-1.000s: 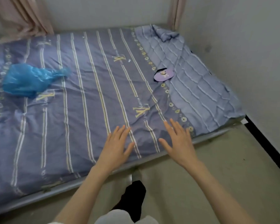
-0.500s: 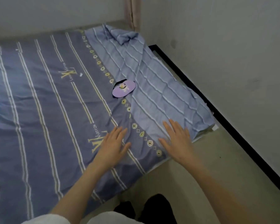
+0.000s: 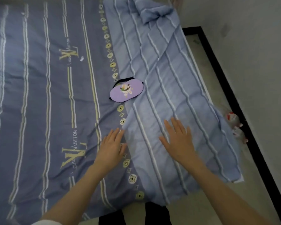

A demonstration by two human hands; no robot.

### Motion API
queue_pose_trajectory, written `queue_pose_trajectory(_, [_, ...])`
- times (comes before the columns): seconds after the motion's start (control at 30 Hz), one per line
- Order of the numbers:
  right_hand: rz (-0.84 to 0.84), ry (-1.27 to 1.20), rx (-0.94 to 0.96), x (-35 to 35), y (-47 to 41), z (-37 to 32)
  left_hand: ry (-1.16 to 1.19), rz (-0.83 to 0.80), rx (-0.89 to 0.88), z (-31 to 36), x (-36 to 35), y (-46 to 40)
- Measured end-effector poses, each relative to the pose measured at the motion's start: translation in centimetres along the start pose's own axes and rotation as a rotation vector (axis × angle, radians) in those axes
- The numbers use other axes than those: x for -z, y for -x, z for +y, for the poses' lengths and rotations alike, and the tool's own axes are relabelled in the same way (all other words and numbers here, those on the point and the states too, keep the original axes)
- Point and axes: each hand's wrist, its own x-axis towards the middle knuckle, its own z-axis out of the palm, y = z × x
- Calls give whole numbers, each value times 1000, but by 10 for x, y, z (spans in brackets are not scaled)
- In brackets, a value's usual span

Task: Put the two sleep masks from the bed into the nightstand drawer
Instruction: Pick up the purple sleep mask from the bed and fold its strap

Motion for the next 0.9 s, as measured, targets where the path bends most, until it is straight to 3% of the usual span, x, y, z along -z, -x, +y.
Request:
queue_pose_trajectory(0.23, [-149,151,85,-68,-106,64,-80,-68,30,2,-65,-100])
queue_pose_trajectory(0.37, [-85,182,117,-115,-162,79,-120,55,21,-11,-74,-180])
queue_pose_trajectory(0.53, [142,226,152,-153,-178,89,-49,291,77,-32,-59,-248])
queue_pose_trajectory(0.63, [197,233,157,-160,-182,94,-58,289,92,-44,-52,-269])
queue_pose_trajectory(0.9, [121,243,141,-156,-182,91,-114,372,36,-39,-34,-253])
